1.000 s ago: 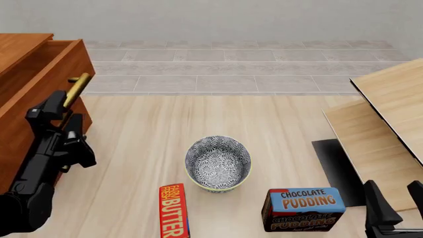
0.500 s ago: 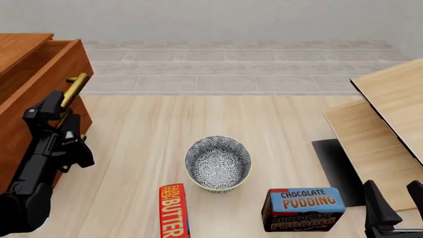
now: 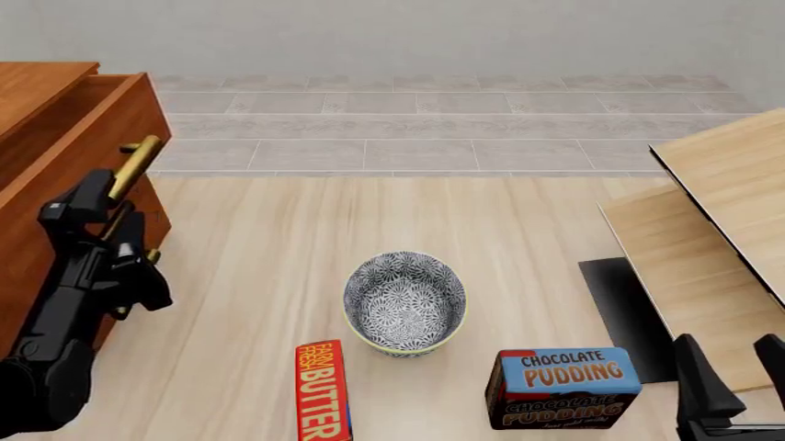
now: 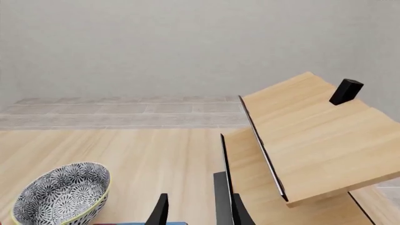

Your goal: Close the top drawer of the cabinet.

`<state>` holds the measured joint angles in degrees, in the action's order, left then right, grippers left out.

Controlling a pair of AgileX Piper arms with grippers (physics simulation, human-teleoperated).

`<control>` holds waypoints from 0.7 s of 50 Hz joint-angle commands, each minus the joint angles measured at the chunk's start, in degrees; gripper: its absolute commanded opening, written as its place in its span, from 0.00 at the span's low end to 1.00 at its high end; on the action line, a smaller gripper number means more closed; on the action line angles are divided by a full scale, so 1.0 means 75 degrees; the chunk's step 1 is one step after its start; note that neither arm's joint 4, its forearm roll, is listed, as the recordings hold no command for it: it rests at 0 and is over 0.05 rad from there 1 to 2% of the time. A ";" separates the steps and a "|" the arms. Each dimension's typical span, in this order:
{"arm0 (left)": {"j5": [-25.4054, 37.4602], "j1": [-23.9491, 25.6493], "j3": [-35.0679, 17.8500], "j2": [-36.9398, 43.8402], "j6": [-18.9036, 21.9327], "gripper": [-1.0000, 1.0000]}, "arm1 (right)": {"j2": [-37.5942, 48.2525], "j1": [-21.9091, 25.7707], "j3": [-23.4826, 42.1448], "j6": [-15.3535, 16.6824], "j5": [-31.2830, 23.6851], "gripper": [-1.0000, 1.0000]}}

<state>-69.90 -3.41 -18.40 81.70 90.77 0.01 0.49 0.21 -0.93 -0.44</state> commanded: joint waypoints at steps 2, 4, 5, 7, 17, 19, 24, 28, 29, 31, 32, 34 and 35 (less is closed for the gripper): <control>0.0000 -0.0279 0.0121 -0.0009 0.0001 1.00 | 0.0000 0.0006 0.0036 0.0031 -0.0010 1.00; 0.0000 -0.0293 0.0127 -0.0012 -0.0009 1.00 | 0.0000 0.0015 0.0039 0.0043 -0.0011 1.00; 0.0000 -0.0303 0.0130 -0.0017 -0.0019 1.00 | 0.0000 0.0015 0.0039 0.0043 -0.0011 1.00; 0.0000 -0.0321 0.0154 -0.0039 -0.0036 1.00 | 0.0000 0.0028 0.0058 0.0049 -0.0032 1.00; 0.0000 -0.0361 0.0230 -0.0109 0.0007 1.00 | 0.0000 0.0045 0.0074 0.0062 -0.0041 1.00; 0.0000 -0.0379 0.0234 -0.0122 0.0007 1.00 | 0.0000 0.0048 0.0077 0.0053 -0.0045 1.00; 0.0000 -0.0409 0.0265 -0.0162 0.0006 1.00 | 0.0000 0.0073 0.0047 0.0063 -0.0022 1.00; 0.0000 -0.0497 0.0216 -0.0170 -0.0039 1.00 | 0.0000 0.0073 0.0051 0.0063 -0.0026 1.00; 0.0000 -0.0502 0.0222 -0.0183 -0.0035 1.00 | 0.0000 0.0071 0.0045 0.0060 -0.0026 1.00; 0.0000 -0.0514 0.0230 -0.0197 -0.0030 1.00 | 0.0000 0.0065 0.0033 0.0068 -0.0025 1.00; 0.0000 -0.0527 0.0223 -0.0205 -0.0030 1.00 | 0.0000 0.0065 0.0032 0.0069 -0.0024 1.00; 0.0000 -0.0548 0.0211 -0.0209 -0.0031 1.00 | 0.0000 0.0069 0.0027 0.0074 -0.0018 1.00; 0.0000 -0.0548 0.0211 -0.0209 -0.0031 1.00 | 0.0000 0.0069 0.0027 0.0074 -0.0018 1.00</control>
<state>-69.88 -5.30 -17.18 80.58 90.60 0.01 0.95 0.55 -0.47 -0.64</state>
